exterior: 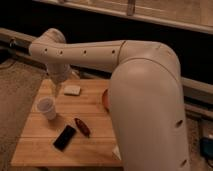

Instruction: Place the ceramic cup in the ceramic bowl

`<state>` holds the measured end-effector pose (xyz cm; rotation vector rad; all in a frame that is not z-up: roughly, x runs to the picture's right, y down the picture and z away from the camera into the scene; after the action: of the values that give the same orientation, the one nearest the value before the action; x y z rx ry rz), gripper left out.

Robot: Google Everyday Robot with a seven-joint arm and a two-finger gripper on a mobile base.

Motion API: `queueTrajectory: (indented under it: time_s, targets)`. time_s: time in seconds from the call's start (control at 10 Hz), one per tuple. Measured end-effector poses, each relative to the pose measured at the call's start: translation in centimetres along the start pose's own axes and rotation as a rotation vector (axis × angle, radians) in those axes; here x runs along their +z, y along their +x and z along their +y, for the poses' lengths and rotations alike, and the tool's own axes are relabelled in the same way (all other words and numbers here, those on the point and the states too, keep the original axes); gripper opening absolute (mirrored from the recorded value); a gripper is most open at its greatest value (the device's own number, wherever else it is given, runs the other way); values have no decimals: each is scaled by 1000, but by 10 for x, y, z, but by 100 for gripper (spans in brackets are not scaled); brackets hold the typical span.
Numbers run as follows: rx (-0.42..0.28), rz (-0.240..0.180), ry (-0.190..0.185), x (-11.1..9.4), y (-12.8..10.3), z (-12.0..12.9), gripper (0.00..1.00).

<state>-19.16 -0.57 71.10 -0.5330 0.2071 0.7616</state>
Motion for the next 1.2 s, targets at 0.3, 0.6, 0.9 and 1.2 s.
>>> queueTrajectory:
  time_s: [0.3, 0.6, 0.9, 1.2]
  targets:
    - [0, -1, 0, 0, 0, 0, 80]
    - [-44, -9, -6, 4, -18, 14, 80]
    - [-102, -24, -30, 17, -59, 35, 80]
    - [-147, -34, -65, 39, -83, 41, 80]
